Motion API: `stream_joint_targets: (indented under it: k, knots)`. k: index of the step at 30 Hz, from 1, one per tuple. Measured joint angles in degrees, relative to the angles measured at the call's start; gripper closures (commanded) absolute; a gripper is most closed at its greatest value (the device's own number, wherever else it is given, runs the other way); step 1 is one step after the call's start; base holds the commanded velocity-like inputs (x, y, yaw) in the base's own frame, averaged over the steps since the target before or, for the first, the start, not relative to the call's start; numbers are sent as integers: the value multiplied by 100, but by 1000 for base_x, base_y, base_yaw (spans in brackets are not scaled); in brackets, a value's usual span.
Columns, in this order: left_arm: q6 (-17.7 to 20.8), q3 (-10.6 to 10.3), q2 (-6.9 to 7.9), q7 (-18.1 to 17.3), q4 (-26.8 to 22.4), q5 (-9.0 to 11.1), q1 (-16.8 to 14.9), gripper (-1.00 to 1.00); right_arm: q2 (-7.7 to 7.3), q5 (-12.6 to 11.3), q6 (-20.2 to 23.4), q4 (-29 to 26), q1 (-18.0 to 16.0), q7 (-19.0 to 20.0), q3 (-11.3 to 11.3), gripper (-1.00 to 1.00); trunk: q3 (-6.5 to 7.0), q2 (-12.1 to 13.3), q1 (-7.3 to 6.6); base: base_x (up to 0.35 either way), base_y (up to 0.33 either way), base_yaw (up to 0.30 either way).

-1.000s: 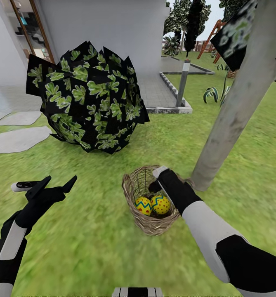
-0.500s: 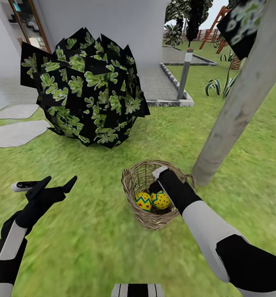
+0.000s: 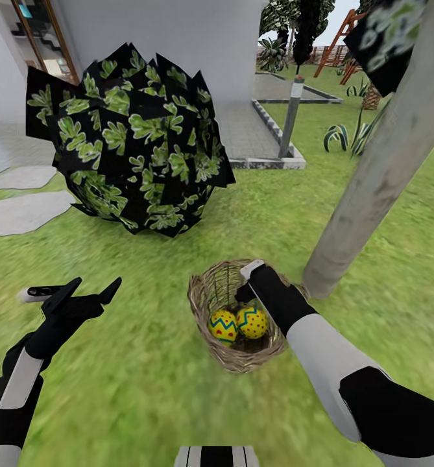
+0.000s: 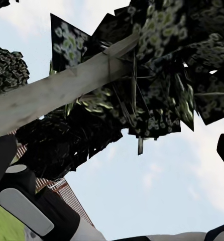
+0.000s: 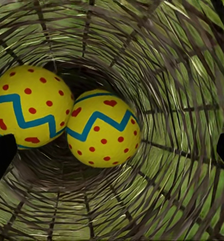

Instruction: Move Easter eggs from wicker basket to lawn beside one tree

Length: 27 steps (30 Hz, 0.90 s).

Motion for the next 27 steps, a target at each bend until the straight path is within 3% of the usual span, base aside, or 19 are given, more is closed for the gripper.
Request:
stream_joint_targets:
  k: [4, 9, 12, 20, 27]
  knots:
    - [-6, 0, -3, -6, 3, 4, 0, -100, -2, 11, -2, 8, 0, 10, 96, -100, 0, 0, 2, 151, -6, 0]
    - [-7, 0, -16, -8, 3, 8, 0, -100, 1, -1, -16, -15, 1, 44, 845, -100, 0, 0, 3, 10, 0, 0]
    - [-7, 0, -17, -8, 3, 8, -1, -100, 2, -2, -23, -47, 1, 108, 1070, -100, 0, 0, 3, 1, 0, 0]
    - [-7, 0, -18, -8, 3, 2, -1, -100, -5, 14, -25, -54, 1, 270, 1142, -100, 0, 0, 3, 0, 0, 0]
    - [-7, 0, -18, -6, 3, -1, 0, -100, 45, -74, -1, -61, 1, 287, 1057, -100, 0, 0, 3, 0, 0, 0]
